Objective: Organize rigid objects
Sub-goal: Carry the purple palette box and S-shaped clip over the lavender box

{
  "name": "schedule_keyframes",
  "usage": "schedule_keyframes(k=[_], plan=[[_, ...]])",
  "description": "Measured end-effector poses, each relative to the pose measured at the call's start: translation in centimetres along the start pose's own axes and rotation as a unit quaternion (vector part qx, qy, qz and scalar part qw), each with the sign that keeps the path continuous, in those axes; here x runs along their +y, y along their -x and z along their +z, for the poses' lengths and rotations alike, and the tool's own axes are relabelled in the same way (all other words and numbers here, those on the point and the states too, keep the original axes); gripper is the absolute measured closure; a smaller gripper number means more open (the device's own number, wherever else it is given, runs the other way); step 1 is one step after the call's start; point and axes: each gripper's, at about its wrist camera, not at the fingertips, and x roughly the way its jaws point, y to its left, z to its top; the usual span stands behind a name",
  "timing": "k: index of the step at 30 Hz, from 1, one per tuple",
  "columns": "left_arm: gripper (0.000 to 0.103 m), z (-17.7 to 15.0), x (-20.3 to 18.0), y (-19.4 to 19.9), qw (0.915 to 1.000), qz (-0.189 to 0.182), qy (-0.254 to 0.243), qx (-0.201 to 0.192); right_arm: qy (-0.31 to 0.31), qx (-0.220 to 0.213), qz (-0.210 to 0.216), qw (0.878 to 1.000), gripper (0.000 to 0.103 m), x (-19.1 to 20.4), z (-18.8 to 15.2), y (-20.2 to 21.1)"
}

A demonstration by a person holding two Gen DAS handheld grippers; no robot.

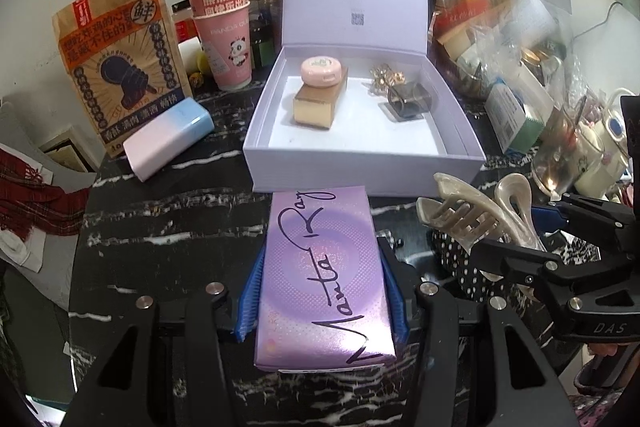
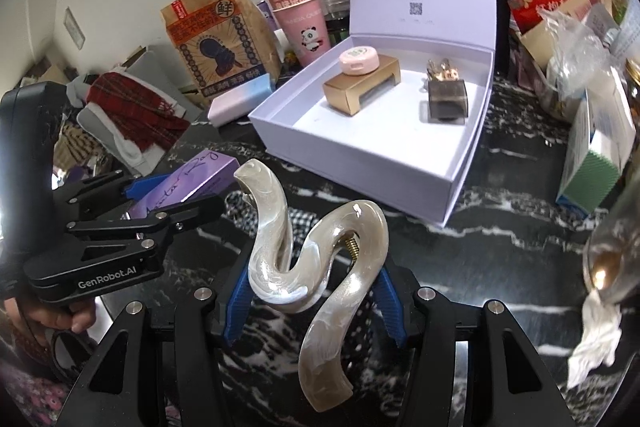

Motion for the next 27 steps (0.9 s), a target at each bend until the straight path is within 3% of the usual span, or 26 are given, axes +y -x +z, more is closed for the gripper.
schedule_keyframes(k=[27], plan=[[0.052, 8.5, -2.2, -3.2, 0.9975, -0.034, -0.052, -0.032, 0.015, -0.027, -0.039, 0.999, 0.049, -2.9, 7.2, 0.1]])
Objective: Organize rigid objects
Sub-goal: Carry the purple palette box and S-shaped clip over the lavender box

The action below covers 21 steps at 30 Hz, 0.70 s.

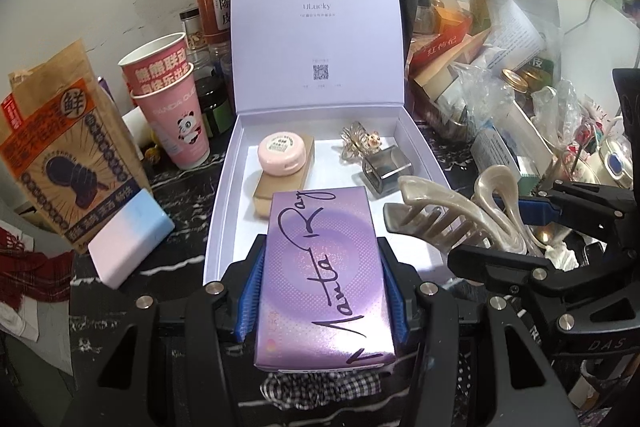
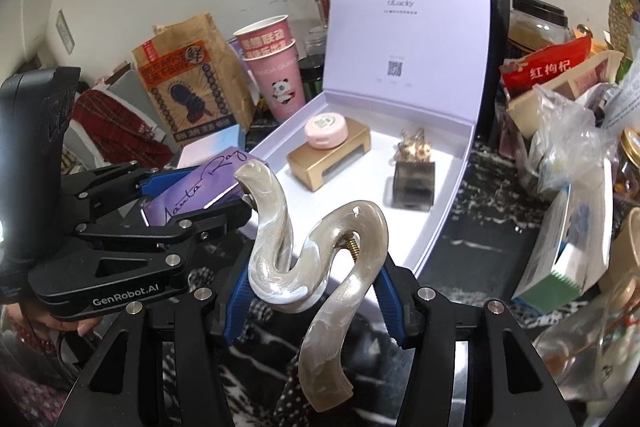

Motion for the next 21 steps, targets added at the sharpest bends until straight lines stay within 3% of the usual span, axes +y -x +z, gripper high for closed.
schedule_keyframes(k=[21], plan=[[0.052, 4.7, 1.9, -5.0, 0.9999, 0.000, -0.004, -0.014, -0.008, -0.011, -0.040, 0.999, 0.049, -3.1, 4.2, -2.1]])
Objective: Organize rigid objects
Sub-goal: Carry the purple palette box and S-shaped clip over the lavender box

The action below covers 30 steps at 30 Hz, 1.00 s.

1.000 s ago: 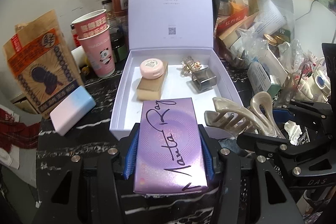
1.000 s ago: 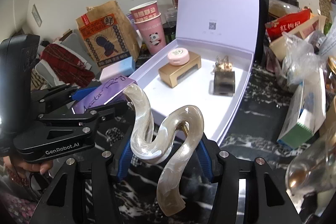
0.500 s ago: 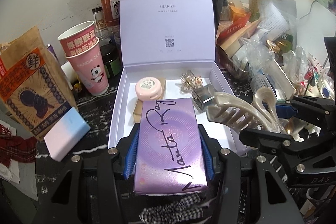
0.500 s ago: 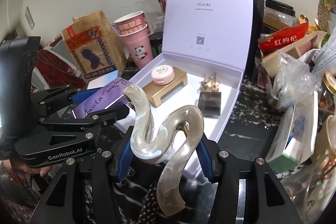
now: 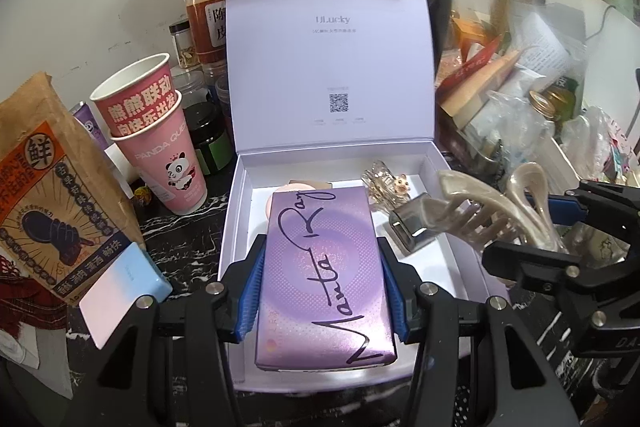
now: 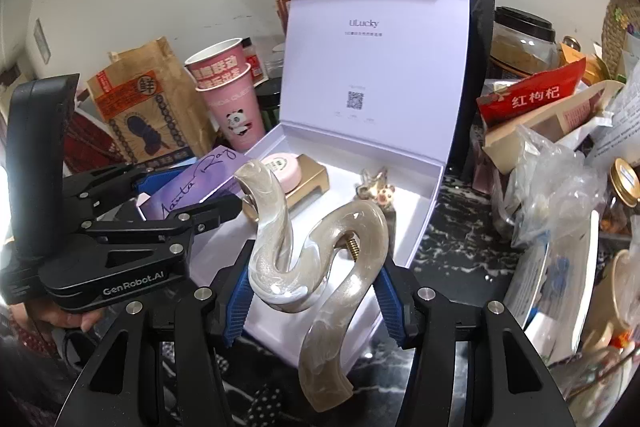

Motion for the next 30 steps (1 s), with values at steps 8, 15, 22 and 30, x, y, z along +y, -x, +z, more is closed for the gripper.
schedule_keyframes(k=[8, 15, 22, 30], plan=[[0.052, 0.1, 0.6, -2.6, 0.9999, 0.002, 0.000, 0.016, -0.004, 0.006, -0.005, 1.000, 0.049, -0.4, 0.7, -1.9], [0.052, -0.5, 1.0, -4.4, 0.9994, 0.005, -0.004, 0.035, -0.005, 0.020, 0.001, 1.000, 0.049, -0.3, 0.3, -3.7], [0.052, -1.1, 1.3, -5.2, 0.9989, 0.006, -0.011, 0.045, -0.008, 0.033, 0.012, 0.999, 0.049, -0.1, -0.3, -5.2], [0.052, -2.0, 1.2, -6.2, 0.9978, 0.009, -0.017, 0.063, -0.007, 0.048, 0.018, 0.999, 0.049, 0.2, -0.8, -6.8]])
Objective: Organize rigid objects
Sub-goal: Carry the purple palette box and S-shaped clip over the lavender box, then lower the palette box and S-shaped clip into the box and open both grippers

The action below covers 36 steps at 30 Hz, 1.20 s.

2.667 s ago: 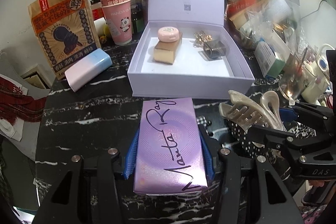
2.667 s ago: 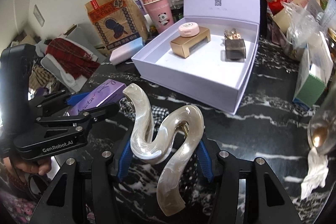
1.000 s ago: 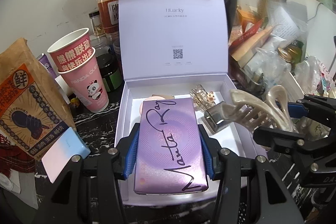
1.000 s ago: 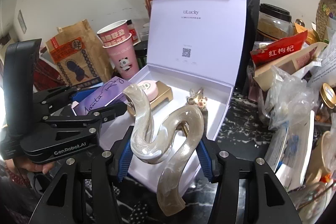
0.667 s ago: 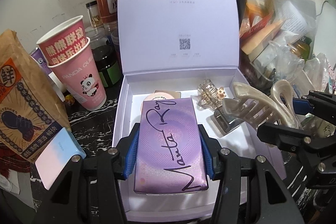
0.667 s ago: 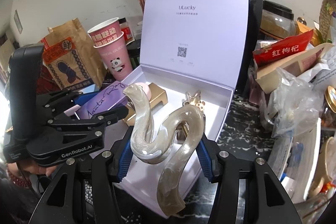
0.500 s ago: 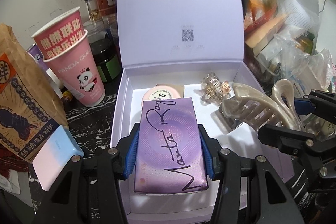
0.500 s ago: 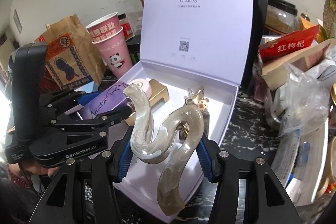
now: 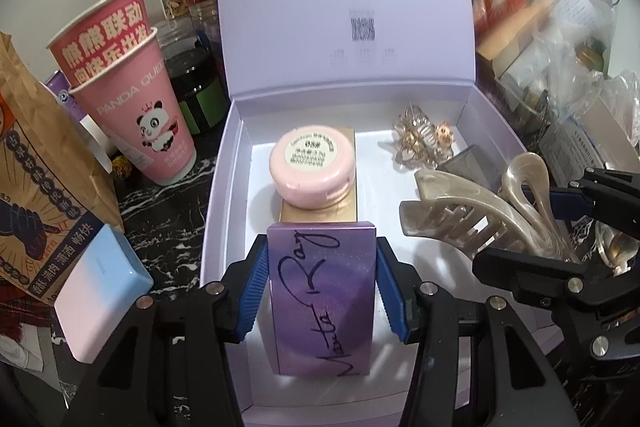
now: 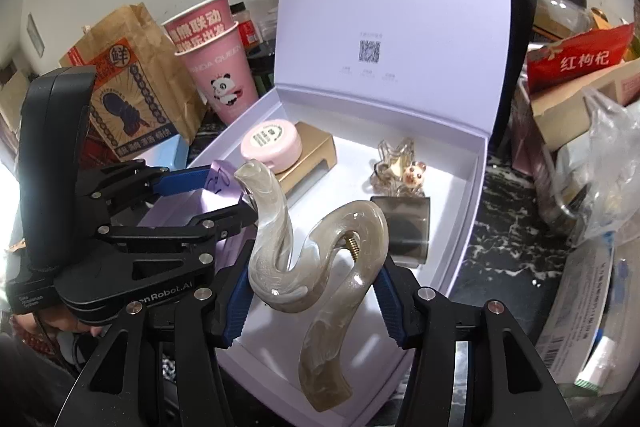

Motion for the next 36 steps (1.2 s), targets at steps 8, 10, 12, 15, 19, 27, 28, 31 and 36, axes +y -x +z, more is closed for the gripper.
schedule_keyframes(k=[8, 10, 12, 15, 19, 27, 28, 31, 36], plan=[[0.052, -1.1, 0.0, -1.0, 0.9997, -0.009, 0.003, 0.023, -0.002, 0.012, 0.006, 1.000, 0.049, 0.3, -0.7, -1.3], [0.052, -1.3, -0.2, -1.0, 0.9997, -0.004, -0.004, 0.023, -0.004, 0.016, 0.006, 1.000, 0.049, 0.2, -0.9, -1.6], [0.052, -1.4, -0.3, -1.0, 0.9997, -0.004, -0.007, 0.025, -0.005, 0.020, 0.006, 1.000, 0.049, 0.2, -1.0, -1.9], [0.052, -1.4, -0.5, -1.1, 0.9995, -0.003, -0.011, 0.029, 0.003, 0.027, 0.002, 1.000, 0.049, 0.4, -1.0, -2.0], [0.052, -1.3, -0.9, -1.4, 0.9991, -0.002, -0.023, 0.036, 0.014, 0.037, -0.011, 0.999, 0.048, 0.7, -1.0, -2.4], [0.052, -0.6, -1.0, -1.9, 0.9986, -0.003, -0.026, 0.045, 0.008, 0.050, -0.024, 0.998, 0.048, 0.1, -0.1, -3.0], [0.052, -0.6, -1.0, -1.9, 0.9987, -0.005, -0.025, 0.044, 0.007, 0.052, -0.025, 0.998, 0.048, 0.1, 0.0, -3.1], [0.052, -0.6, -0.9, -1.7, 0.9992, -0.009, -0.015, 0.037, 0.006, 0.052, -0.023, 0.998, 0.048, 0.1, 0.0, -3.1], [0.052, -0.6, -1.0, -1.3, 0.9995, -0.006, -0.014, 0.028, -0.001, 0.049, -0.017, 0.999, 0.042, -0.2, 0.0, -3.0]])
